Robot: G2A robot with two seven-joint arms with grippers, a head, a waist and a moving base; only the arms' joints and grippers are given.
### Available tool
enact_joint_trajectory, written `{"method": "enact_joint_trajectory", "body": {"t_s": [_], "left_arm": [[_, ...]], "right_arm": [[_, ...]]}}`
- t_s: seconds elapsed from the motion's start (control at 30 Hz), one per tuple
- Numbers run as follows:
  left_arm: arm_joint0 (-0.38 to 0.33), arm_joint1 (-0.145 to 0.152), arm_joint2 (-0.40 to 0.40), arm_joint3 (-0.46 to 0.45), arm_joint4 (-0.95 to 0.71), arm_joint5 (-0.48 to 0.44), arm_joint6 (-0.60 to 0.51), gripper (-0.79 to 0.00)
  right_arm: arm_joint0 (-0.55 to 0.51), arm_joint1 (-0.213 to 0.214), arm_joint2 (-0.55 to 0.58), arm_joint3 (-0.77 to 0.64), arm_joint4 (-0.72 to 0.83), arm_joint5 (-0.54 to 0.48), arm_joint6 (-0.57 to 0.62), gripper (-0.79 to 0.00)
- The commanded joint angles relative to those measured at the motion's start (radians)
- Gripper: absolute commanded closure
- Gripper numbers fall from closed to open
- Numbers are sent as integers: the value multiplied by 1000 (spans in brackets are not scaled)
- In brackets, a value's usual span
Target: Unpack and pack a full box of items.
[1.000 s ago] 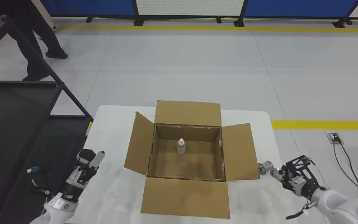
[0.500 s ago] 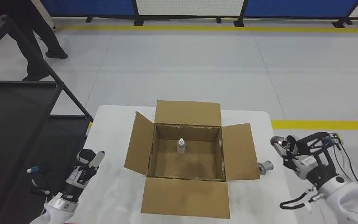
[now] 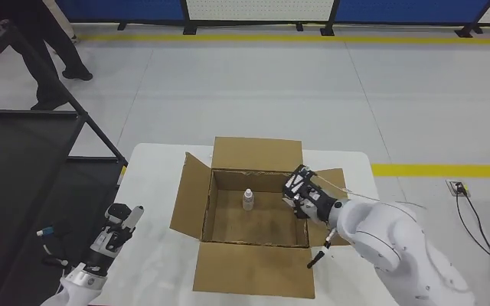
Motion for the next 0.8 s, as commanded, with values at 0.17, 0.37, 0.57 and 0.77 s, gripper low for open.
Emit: {"method": "enact_joint_trajectory", "body": {"t_s": [0.17, 0.37, 0.57, 0.77], "left_arm": [[0, 0, 0, 0, 0, 0, 0, -785], [0, 0, 0, 0, 0, 0, 0, -785], [0, 0, 0, 0, 0, 0, 0, -785], [0, 0, 0, 0, 0, 0, 0, -785]], "right_arm": [[214, -91, -269, 315, 21, 65, -29, 0], [305, -163, -389, 523, 42, 99, -80, 0], [345, -212, -441, 670, 57, 95, -118, 0], [365, -248, -465, 767, 74, 82, -138, 0]]}}
